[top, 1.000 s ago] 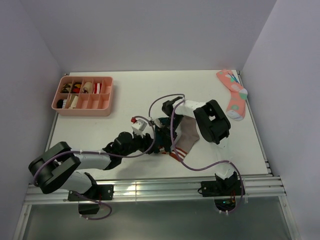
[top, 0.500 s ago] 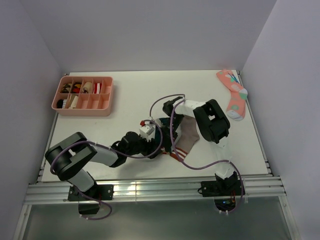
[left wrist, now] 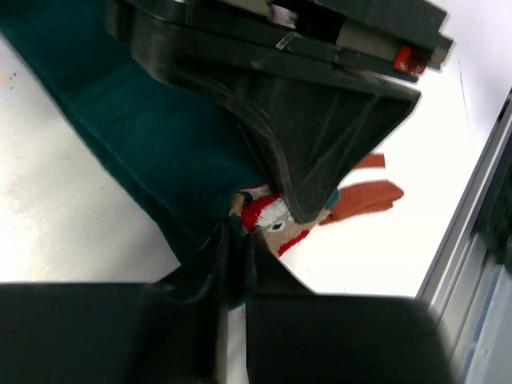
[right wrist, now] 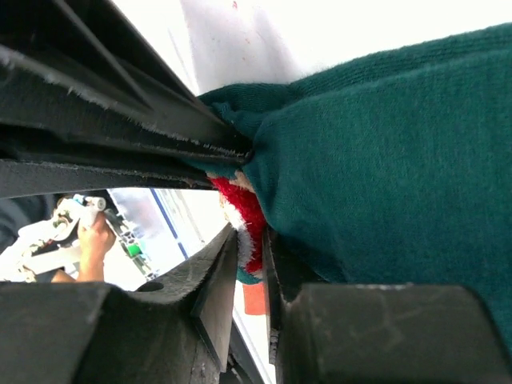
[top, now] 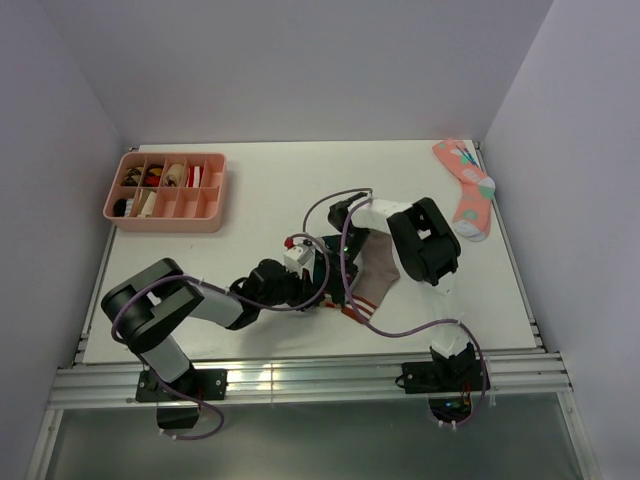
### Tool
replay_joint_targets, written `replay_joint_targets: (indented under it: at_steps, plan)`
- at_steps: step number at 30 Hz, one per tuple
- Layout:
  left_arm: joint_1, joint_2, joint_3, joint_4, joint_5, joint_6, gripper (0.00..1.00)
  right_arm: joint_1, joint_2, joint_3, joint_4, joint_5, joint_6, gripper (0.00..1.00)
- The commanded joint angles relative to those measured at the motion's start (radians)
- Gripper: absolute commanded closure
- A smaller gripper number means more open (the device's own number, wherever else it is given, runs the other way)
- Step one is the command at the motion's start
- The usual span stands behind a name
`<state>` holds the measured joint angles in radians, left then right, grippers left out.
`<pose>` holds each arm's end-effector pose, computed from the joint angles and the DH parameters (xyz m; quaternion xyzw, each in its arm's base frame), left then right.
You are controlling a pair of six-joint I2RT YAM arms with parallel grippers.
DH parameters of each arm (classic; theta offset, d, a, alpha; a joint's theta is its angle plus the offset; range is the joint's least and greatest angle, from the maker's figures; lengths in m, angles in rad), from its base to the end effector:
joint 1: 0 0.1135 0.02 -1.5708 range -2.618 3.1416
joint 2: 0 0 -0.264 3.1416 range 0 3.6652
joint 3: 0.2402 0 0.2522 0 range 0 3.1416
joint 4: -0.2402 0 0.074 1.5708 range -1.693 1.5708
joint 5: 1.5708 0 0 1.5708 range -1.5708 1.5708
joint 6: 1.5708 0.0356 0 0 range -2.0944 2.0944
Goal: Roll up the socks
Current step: Roll the sock at the center of the board.
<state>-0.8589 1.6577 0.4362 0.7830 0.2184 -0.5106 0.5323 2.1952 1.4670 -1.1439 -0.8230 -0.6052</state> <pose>0.1781 -0.2182 0.1207 0.2029 0.8161 -0.4085 0.3548 0.3038 0.2092 0.1157 0.4374 -0.7958 -0.4002 0.1230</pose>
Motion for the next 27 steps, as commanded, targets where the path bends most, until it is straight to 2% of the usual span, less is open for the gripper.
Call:
replay_joint_targets:
  at_steps: [1,4,6,10,19,27]
  plan:
    - [-0.009,0.005,0.041,-0.097,-0.065,-0.046,0.99,-0.005,0.002,-0.020,0.121,0.134,0.002,0.73]
    - [-0.019,-0.030,0.053,-0.210,-0.138,-0.090,1.00,-0.006,-0.032,-0.042,0.170,0.153,0.033,0.64]
    - [-0.025,-0.067,0.062,-0.286,-0.244,-0.126,1.00,-0.009,-0.060,-0.043,0.197,0.160,0.050,0.57]
    - [-0.023,-0.145,0.052,-0.468,-0.350,-0.216,1.00,-0.018,-0.110,-0.046,0.233,0.177,0.076,0.52]
    - [-0.023,-0.317,0.018,-0.738,-0.484,-0.366,1.00,-0.025,-0.195,-0.008,0.296,0.151,0.082,0.50]
    - [-0.011,-0.403,0.006,-0.840,-0.429,-0.410,1.00,-0.009,-0.265,-0.008,0.357,0.009,0.048,0.50]
